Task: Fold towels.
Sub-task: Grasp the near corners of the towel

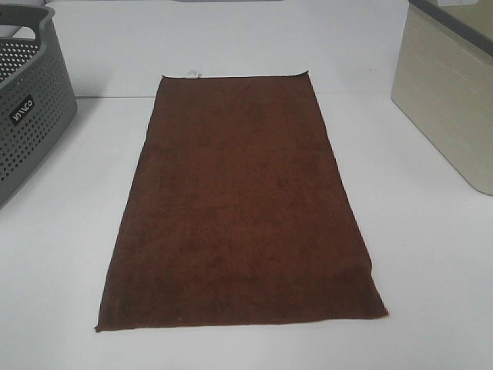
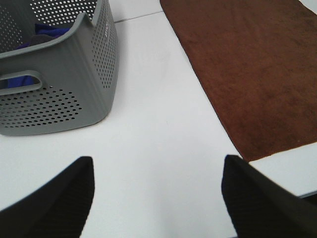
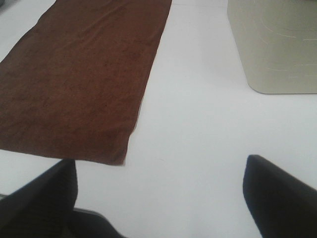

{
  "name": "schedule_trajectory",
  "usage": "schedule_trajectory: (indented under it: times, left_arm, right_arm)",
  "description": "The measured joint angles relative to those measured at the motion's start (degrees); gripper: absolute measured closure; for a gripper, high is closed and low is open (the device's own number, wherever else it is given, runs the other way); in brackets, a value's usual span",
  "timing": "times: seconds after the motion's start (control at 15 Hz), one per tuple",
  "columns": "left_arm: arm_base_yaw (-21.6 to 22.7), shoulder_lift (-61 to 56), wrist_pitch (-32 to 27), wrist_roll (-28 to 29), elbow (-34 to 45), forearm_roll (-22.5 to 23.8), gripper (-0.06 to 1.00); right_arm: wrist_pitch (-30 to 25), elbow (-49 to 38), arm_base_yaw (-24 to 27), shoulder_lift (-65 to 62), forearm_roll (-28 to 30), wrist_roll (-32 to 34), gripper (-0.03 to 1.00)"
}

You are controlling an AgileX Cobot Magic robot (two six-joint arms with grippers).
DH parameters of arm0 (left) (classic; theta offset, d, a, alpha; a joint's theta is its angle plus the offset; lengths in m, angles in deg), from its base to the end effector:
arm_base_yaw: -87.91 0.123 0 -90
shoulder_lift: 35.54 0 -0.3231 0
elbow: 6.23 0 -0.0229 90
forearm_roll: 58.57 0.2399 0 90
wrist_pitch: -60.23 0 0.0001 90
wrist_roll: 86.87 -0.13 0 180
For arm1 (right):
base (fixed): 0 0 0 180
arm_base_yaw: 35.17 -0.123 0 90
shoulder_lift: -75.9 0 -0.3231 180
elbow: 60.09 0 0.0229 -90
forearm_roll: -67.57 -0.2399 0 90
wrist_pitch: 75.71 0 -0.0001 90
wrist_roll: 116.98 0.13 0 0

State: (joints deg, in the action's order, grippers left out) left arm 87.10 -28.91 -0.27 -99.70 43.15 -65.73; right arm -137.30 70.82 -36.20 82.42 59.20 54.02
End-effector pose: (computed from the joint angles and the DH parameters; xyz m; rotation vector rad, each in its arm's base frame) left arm -0.0192 -0.0138 0.2560 0.2465 2.0122 -0.0169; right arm -0.0214 0.0163 0.2556 -0.1872 2.0294 0.0876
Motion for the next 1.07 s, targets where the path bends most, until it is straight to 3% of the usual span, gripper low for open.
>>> schedule_trajectory:
  times: [1.07]
  left_arm:
    - [0.0, 0.0, 0.0, 0.0, 0.0, 0.0, 0.25]
  right_arm:
    - [0.0, 0.0, 0.0, 0.0, 0.0, 0.0, 0.12]
